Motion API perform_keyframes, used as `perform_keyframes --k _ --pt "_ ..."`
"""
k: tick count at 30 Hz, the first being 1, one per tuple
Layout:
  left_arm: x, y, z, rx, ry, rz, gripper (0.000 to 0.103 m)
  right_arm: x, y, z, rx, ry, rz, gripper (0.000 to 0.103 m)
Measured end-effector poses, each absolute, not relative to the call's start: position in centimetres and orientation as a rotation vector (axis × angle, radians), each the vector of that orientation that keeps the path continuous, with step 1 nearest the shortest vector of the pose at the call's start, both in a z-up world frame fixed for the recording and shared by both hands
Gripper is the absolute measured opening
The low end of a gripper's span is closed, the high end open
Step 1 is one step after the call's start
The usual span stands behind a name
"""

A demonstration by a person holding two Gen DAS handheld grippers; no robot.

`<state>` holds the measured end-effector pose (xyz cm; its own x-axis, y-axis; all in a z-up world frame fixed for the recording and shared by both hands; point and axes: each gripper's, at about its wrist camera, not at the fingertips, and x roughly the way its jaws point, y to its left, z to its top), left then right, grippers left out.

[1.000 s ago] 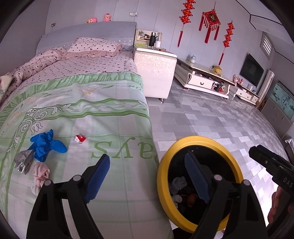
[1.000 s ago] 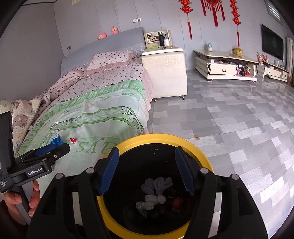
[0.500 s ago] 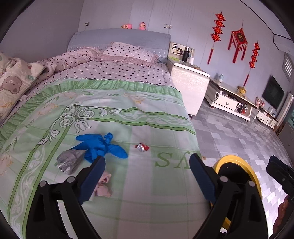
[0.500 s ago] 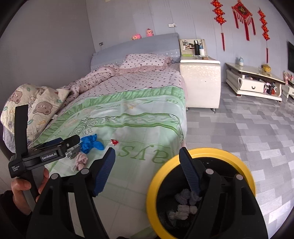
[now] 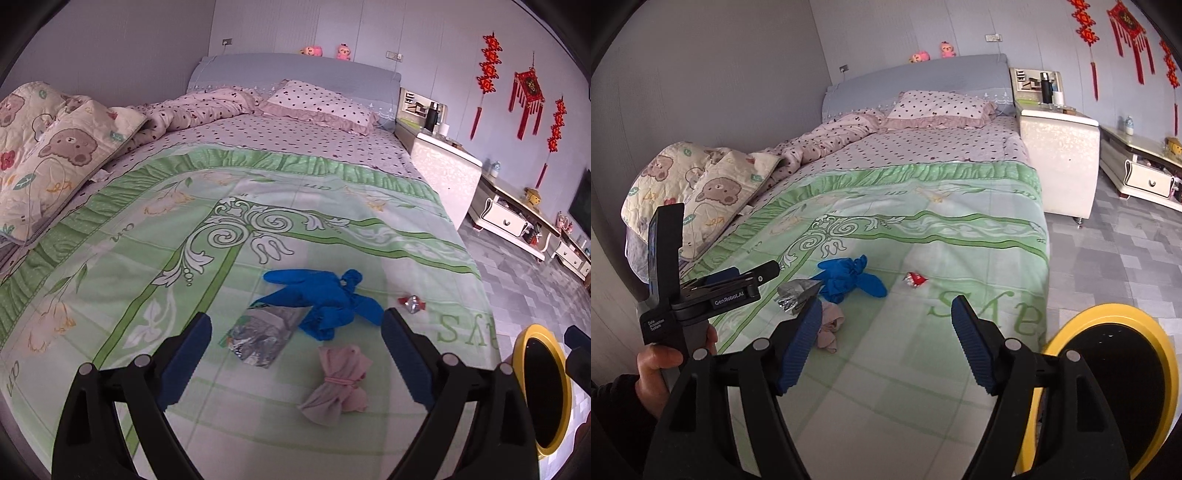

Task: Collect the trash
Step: 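Move both tools back over the bed toward the wrapper and pink cloth, then grasp the green-grey snack wrapper with left while right grasps the pink cloth bundle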

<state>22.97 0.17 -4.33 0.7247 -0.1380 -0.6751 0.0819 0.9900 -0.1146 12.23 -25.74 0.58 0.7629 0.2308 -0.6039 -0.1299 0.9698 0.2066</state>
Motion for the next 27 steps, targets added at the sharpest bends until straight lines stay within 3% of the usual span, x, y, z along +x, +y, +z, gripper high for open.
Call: perform_keyframes --k 10,27 --pt "26.2 4.9 -8.8 -0.11 0.833 -0.071 0.089 16.2 -19.3 -4.2 0.124 0.769 0.297 0.069" --pt "29.6 5.0 -13.5 -0.182 0.904 -0.101 0.089 21.8 -14.0 -11.2 0.106 0.888 0.315 0.069"
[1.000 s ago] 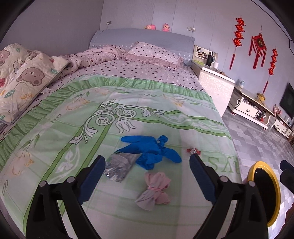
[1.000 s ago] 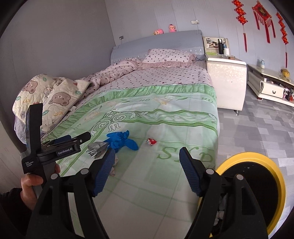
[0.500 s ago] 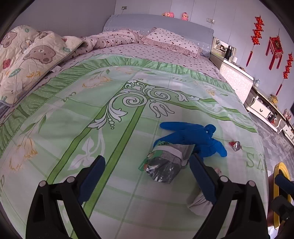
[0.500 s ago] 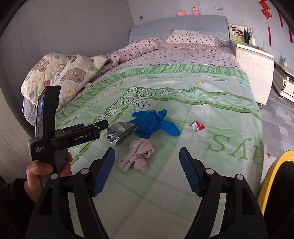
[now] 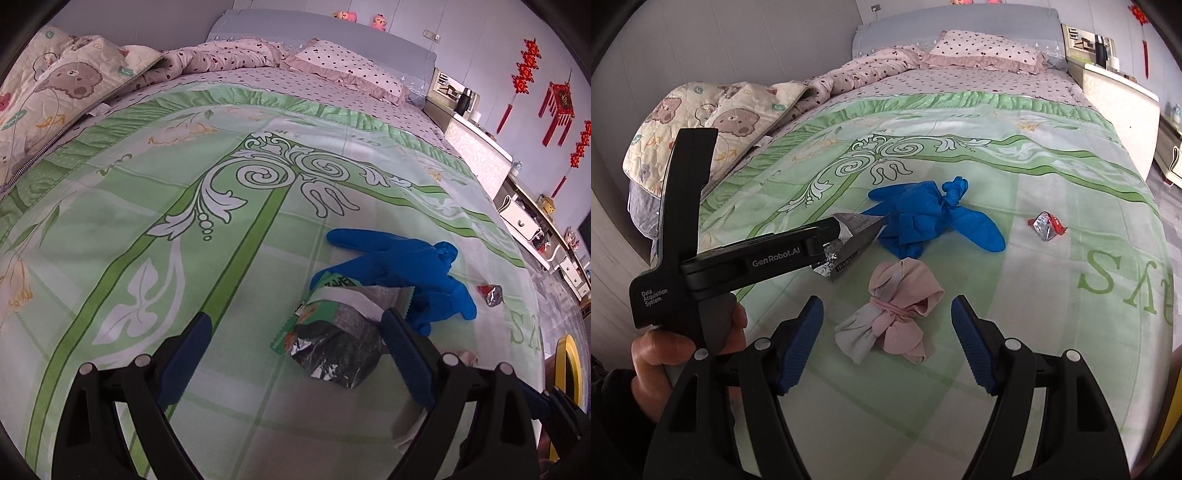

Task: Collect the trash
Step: 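Grasp the green-grey snack wrapper with left while right grasps the pink cloth bundle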

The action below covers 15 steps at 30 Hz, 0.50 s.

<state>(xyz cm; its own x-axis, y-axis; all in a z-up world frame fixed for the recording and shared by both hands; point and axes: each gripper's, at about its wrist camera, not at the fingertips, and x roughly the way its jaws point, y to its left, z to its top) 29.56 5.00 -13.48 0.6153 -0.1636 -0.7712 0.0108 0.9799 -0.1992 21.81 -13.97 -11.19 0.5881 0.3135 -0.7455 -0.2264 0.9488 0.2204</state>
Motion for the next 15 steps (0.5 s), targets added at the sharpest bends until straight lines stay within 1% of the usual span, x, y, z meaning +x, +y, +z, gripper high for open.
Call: perform_keyframes --k 3,5,6,7,8,9,10,11,12,13,14,15 --pt "29.9 5.0 -14.1 -0.205 0.913 -0.12 0.086 22.7 -13.8 -12.1 0.111 0.911 0.32 0.068" --pt "30.0 4.8 -14.5 -0.208 0.916 -0.136 0.081 23.2 -13.6 -12.6 0.113 0.918 0.321 0.066" --pt "30.0 4.7 -14.6 -0.207 0.913 -0.142 0.08 23.5 -13.6 -12.8 0.117 0.922 0.322 0.063" --pt "29.9 4.5 -14.7 -0.203 0.907 -0.149 0.076 23.7 -13.6 -13.1 0.117 0.928 0.319 0.059" --pt "29.9 4.3 -14.7 -0.2 0.904 -0.161 0.072 23.9 -13.6 -13.3 0.119 0.934 0.317 0.058" --pt "29.9 4.2 -14.7 -0.197 0.903 -0.168 0.07 24.0 -13.7 -13.6 0.122 0.94 0.315 0.055" --pt "30.0 4.0 -14.7 -0.197 0.9 -0.173 0.064 24.1 -13.8 -13.8 0.127 0.948 0.31 0.051" --pt "30.0 4.0 -14.7 -0.2 0.898 -0.182 0.054 24.2 -13.9 -14.1 0.134 0.956 0.307 0.049" --pt "30.1 3.9 -14.7 -0.201 0.897 -0.184 0.051 24.2 -14.0 -14.2 0.144 0.961 0.307 0.045" --pt "30.2 3.7 -14.7 -0.199 0.897 -0.185 0.044 24.2 -14.1 -14.3 0.155 0.962 0.306 0.044" --pt "30.2 3.5 -14.8 -0.197 0.899 -0.191 0.034 24.3 -14.3 -14.4 0.163 0.963 0.304 0.043" --pt "30.3 3.3 -14.9 -0.189 0.903 -0.195 0.03 24.3 -14.4 -14.4 0.17 0.964 0.304 0.042"
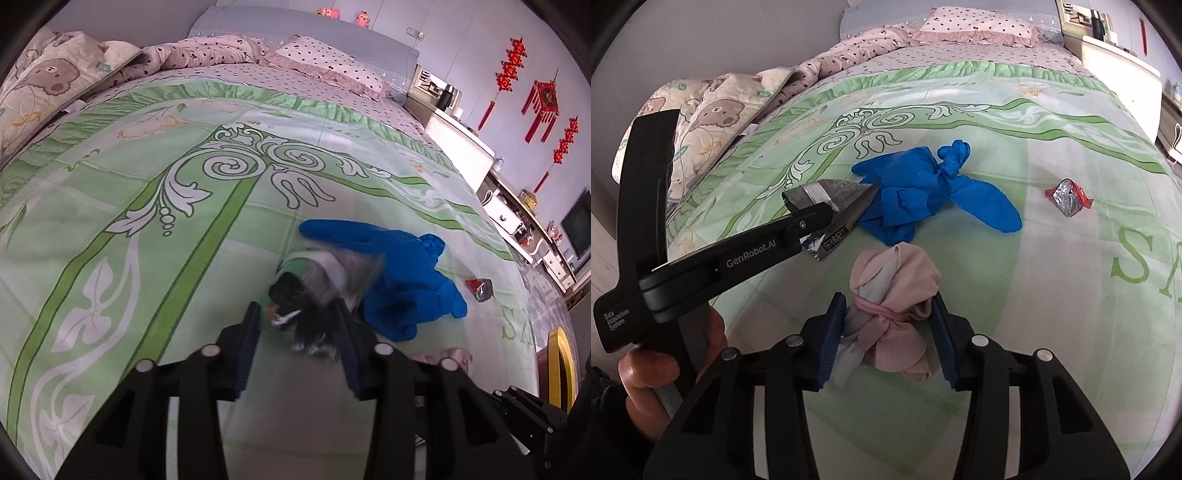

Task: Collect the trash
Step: 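Grasp the green-grey snack wrapper with left while right grasps the pink cloth bundle, then carry the snack wrapper and pink cloth bundle over the bin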

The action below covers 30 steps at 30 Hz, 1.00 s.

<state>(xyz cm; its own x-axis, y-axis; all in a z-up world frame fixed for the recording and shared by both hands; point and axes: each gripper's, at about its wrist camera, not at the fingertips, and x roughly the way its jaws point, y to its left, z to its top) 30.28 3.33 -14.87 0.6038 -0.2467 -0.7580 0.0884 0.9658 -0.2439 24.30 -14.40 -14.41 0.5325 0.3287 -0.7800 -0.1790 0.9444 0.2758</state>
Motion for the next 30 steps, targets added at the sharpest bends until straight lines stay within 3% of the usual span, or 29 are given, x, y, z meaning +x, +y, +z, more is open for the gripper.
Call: perform_keyframes --k 1,14,30 --pt "30.3 3.1 -15.0 -0.175 0.906 -0.192 0.021 24.3 -14.5 -14.4 0.174 0.962 0.302 0.039" --pt "29.9 4.4 -14.2 -0.223 0.882 -0.178 0.01 23.7 -16.1 -13.1 0.212 0.946 0.289 0.031" --pt "26.2 5.2 -9.9 -0.226 0.814 -0.198 0.01 19.3 -19.5 -7.5 0.215 0.857 0.286 0.031"
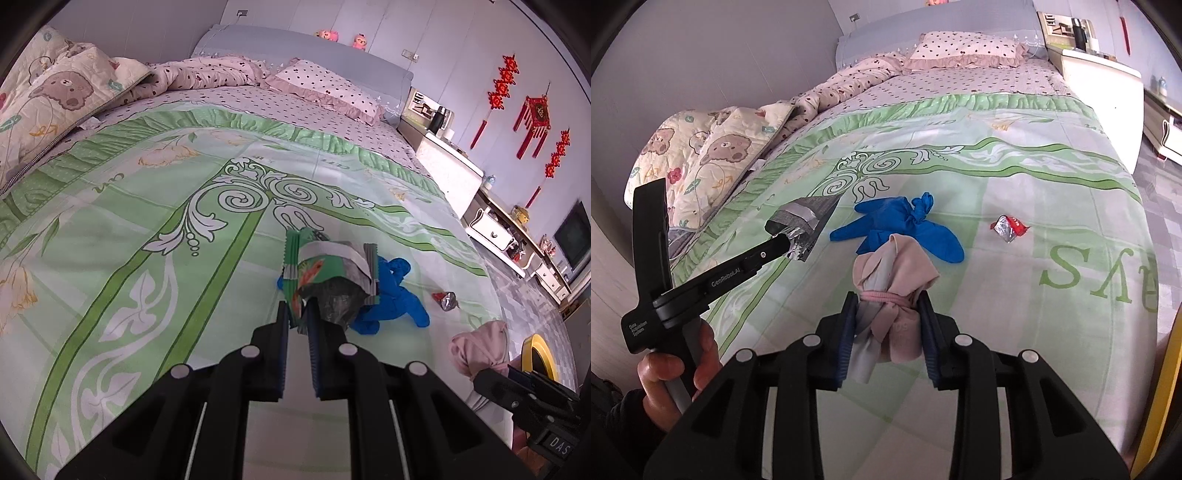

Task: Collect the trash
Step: 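Carry the snack wrapper and pink cloth bundle over the bin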

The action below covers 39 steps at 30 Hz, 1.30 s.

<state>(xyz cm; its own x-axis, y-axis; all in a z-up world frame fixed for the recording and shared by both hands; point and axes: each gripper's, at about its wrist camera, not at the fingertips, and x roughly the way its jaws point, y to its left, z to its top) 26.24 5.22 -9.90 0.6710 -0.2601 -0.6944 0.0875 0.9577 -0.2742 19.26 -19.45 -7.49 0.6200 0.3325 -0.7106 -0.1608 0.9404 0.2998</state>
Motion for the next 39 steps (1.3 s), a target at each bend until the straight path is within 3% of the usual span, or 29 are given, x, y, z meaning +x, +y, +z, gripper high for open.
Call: perform_keyframes --k 17,39 --pt "21.3 -1.1 -3.4 -0.168 0.729 -0.3 0.01 11.2 -28.2 -1.0 0.208 0.743 0.161 0.031" --pt "15.8 -18.4 0.0 -0.037 0.724 -0.569 0.01 0.7 -44.3 2.8 0.263 0.652 -0.106 0.031"
